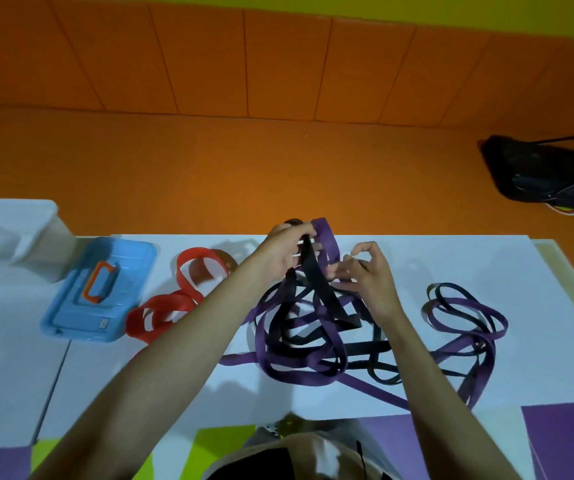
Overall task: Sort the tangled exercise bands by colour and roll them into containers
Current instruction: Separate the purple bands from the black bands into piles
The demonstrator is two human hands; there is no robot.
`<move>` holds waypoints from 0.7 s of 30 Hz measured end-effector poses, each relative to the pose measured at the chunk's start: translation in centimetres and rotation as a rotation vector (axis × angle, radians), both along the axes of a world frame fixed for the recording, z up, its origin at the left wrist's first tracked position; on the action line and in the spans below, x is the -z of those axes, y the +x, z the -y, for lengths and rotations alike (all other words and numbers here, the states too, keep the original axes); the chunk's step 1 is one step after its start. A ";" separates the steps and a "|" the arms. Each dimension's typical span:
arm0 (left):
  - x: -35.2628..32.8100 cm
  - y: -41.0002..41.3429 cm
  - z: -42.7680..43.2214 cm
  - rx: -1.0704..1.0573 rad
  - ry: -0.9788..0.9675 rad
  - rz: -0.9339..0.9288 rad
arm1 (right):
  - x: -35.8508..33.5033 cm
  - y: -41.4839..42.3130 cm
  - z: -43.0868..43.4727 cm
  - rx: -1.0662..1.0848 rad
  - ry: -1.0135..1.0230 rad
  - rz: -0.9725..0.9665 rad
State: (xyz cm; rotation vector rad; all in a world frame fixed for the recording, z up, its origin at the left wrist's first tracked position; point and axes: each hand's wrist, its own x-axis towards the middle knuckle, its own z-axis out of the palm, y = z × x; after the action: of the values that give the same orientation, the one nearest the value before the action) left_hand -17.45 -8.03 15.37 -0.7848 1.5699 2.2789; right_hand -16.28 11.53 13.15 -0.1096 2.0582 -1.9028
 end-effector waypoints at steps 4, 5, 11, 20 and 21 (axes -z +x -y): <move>-0.3 0.8 1.2 0.092 0.034 0.002 | 0.8 -1.2 0.3 -0.153 0.329 -0.119; -0.4 0.9 1.4 0.115 0.046 0.001 | 0.7 -1.4 0.4 -0.281 0.317 -0.027; -0.6 2.3 3.3 0.219 0.020 0.035 | 0.8 -2.3 1.0 -0.644 0.297 0.073; 0.1 5.5 7.9 0.578 -0.568 0.195 | -3.2 -7.8 1.1 0.126 -0.119 0.024; 0.4 5.9 8.3 0.588 -0.615 0.207 | -3.8 -8.9 0.9 0.244 -0.183 0.033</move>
State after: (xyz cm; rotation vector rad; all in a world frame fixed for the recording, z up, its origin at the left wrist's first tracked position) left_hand -11.52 -16.31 14.93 -0.5501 2.0730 1.2775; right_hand -25.21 10.66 16.93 0.1355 1.9467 -2.2203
